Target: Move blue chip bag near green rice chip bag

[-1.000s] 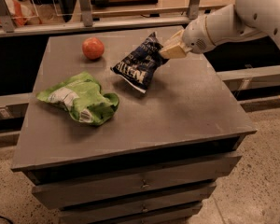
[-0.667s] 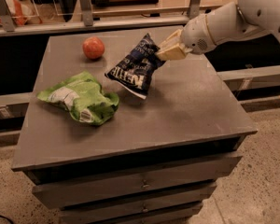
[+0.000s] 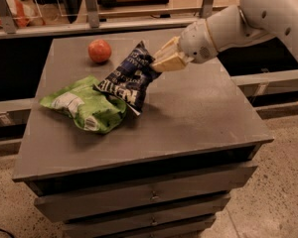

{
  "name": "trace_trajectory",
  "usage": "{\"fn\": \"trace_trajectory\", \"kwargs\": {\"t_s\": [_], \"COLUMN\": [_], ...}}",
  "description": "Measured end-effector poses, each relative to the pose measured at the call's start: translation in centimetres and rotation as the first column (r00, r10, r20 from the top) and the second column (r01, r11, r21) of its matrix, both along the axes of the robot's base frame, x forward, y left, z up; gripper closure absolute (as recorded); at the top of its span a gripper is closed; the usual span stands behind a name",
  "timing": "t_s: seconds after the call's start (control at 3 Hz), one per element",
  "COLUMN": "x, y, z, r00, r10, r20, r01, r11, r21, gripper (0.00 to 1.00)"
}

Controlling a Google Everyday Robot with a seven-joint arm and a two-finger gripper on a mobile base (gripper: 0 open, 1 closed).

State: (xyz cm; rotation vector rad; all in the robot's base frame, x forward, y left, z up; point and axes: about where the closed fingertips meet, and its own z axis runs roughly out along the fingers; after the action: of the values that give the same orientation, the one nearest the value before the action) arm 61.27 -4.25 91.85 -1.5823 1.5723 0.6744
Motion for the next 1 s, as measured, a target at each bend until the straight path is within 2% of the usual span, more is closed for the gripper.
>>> {"fn": "trace_trajectory", "kwargs": {"t_s": [0.33,1.0], "x": [-0.7,-1.5], "y": [1.5,2.8], "z": [0.1,0.2], "r00": [0.9999,0.9995], "r10": [0.014,0.027], "r20": [0.003,0.015], "r01": [-0.014,-0.027], "r11": [1.000,0.999], "r21": [0.016,0.027], "gripper": [0.59,0.13]}}
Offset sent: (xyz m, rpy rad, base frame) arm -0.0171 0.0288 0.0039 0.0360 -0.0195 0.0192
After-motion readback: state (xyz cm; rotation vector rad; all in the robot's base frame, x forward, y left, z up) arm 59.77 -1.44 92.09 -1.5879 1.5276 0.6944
